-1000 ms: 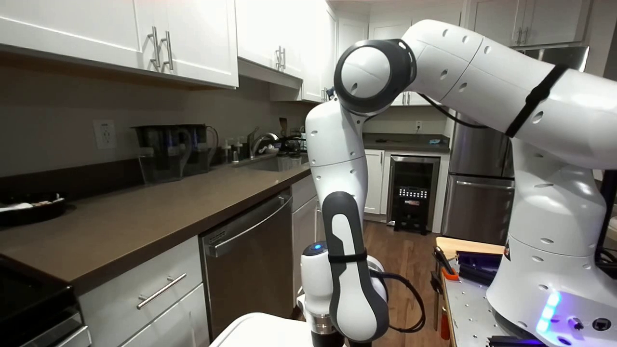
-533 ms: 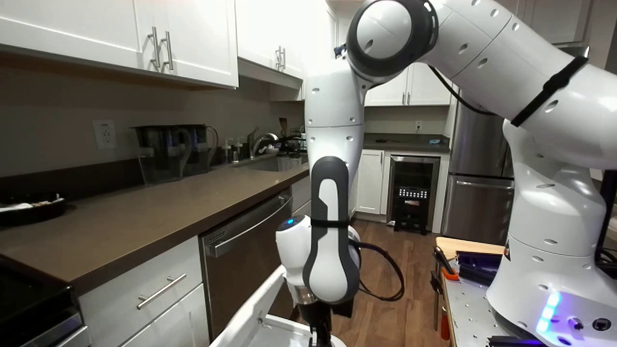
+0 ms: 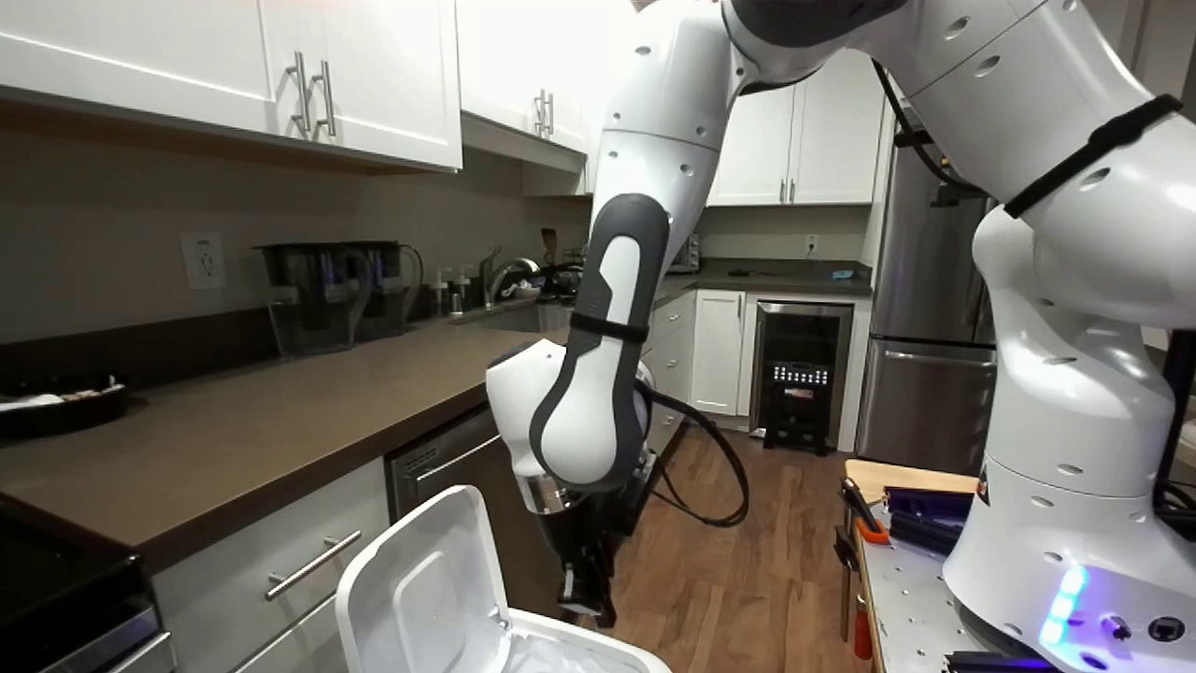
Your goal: Open the bin
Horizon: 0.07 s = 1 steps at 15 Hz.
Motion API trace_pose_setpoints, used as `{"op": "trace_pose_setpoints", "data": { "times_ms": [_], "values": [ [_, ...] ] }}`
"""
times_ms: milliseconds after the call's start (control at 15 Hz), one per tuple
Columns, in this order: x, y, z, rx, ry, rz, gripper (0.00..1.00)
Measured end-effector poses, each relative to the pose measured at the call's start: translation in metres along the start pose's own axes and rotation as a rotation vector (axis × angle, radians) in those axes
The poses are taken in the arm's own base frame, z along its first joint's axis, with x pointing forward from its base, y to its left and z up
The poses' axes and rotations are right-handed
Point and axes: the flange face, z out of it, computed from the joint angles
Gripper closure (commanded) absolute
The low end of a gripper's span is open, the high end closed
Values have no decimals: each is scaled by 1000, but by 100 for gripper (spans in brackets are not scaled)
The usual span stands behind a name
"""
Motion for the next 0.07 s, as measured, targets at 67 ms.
{"op": "trace_pose_setpoints", "data": {
  "times_ms": [67],
  "values": [
    [0, 0, -8, 0, -5, 8, 94]
  ]
}}
